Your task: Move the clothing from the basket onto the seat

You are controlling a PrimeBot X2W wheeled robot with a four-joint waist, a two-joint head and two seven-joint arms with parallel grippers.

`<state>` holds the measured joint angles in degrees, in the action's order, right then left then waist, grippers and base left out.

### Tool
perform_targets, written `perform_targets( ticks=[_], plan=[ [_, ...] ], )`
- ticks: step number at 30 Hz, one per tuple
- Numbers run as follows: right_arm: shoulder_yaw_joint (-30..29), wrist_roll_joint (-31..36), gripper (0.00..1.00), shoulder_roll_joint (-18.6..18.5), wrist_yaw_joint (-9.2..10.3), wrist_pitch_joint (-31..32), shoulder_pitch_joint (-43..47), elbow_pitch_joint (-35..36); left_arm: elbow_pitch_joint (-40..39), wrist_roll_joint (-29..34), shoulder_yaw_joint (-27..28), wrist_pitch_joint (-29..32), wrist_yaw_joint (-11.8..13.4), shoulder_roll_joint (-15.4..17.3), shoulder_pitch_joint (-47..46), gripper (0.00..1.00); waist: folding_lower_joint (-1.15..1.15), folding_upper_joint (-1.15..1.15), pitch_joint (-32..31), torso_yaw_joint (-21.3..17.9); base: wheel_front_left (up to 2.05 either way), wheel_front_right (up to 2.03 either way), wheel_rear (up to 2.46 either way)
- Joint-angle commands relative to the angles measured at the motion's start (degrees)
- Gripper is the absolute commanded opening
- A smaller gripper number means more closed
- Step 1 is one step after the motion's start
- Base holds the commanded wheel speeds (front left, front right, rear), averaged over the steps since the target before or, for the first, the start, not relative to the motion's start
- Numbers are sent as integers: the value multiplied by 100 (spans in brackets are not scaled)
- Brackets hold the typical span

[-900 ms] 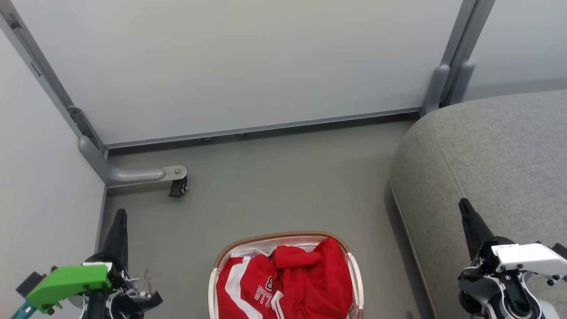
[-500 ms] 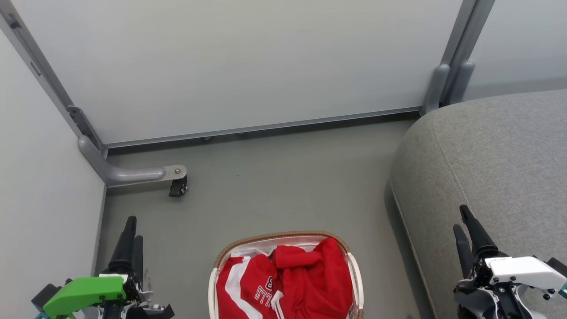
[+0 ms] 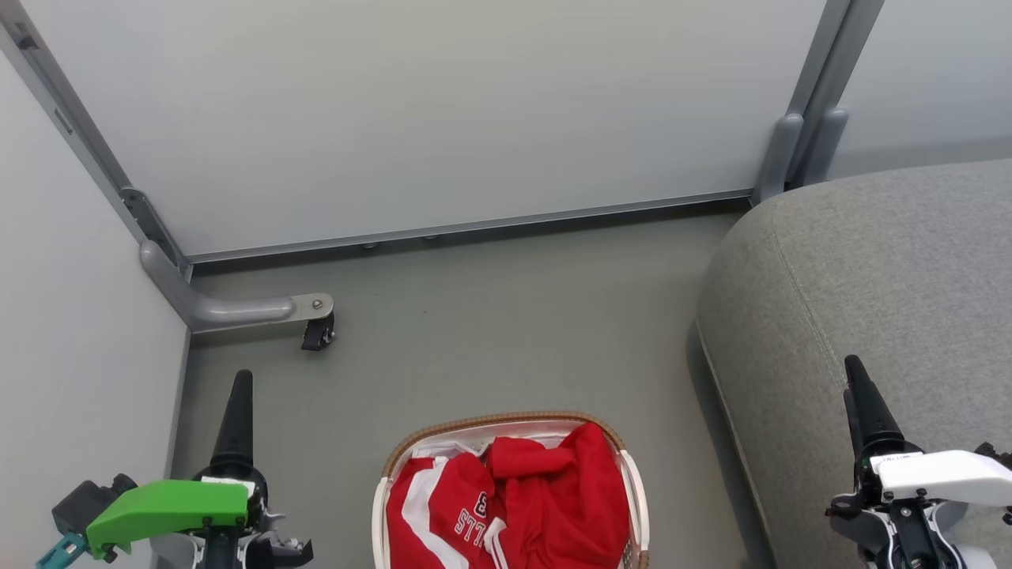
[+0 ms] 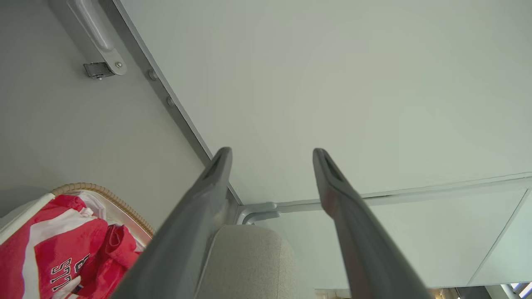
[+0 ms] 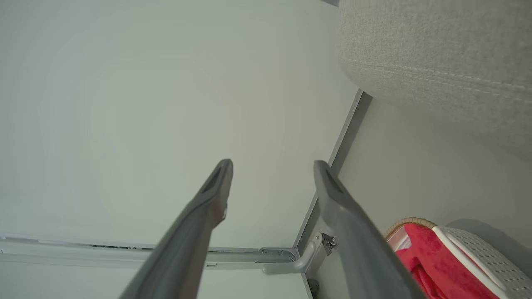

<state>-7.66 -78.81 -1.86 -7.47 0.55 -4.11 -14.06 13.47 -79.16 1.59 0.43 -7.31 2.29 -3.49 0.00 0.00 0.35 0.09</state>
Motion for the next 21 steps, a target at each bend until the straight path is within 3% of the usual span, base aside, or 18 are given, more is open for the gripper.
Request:
perform_targets(
  ticks=[1, 21],
  plan=[
    [-34, 267, 100, -54, -2, -68, -26, 148, -124, 268, -29, -61, -7, 30, -97, 100, 0, 0, 1, 2, 0, 0, 0],
    [196, 3110, 100, -72, -2, -486, 76, 737, -427, 2479, -413, -479, 232, 43, -29, 100, 0, 0, 42, 5, 0, 0, 0]
  ],
)
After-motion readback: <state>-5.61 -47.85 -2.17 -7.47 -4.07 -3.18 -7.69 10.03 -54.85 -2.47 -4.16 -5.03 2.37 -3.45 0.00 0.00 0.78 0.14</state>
